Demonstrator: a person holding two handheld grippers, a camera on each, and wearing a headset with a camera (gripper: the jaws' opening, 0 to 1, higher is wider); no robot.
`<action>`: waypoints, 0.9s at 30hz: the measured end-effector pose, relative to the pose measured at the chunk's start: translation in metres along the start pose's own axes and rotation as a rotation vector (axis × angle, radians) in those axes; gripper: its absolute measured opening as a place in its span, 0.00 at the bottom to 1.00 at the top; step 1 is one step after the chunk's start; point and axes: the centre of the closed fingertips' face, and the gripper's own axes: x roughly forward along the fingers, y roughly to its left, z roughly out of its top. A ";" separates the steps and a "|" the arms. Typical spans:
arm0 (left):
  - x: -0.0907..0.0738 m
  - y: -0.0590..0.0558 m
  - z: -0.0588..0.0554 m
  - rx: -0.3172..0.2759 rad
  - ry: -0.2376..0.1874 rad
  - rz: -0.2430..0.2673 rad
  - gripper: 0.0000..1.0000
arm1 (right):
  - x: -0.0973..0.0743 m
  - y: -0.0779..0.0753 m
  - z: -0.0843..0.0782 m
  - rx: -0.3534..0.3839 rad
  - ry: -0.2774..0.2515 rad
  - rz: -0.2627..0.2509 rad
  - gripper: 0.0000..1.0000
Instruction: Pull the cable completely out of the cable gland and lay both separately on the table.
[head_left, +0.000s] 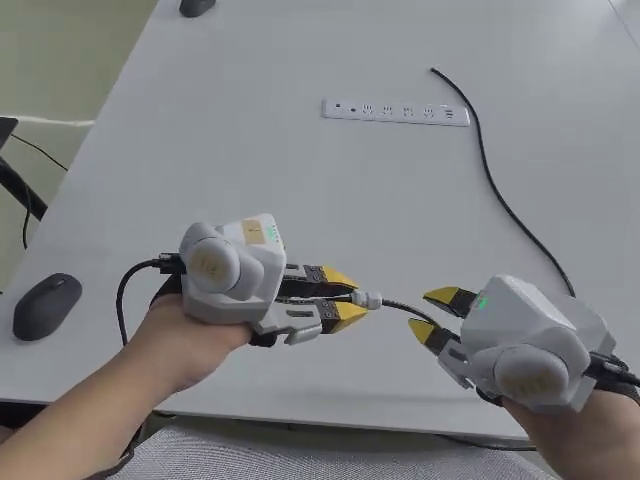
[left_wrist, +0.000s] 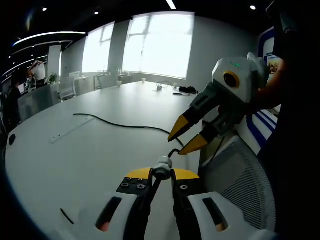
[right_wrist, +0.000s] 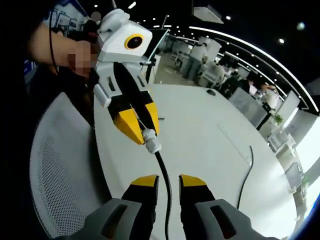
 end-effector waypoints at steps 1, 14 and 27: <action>0.000 0.000 0.000 0.001 0.000 0.000 0.15 | 0.003 0.002 0.003 -0.016 -0.001 0.009 0.12; 0.001 0.000 -0.001 -0.001 0.001 -0.006 0.15 | 0.019 0.014 0.013 -0.111 -0.005 0.048 0.06; 0.004 -0.001 -0.004 0.003 0.009 -0.014 0.15 | 0.021 0.015 0.010 -0.120 0.007 0.047 0.01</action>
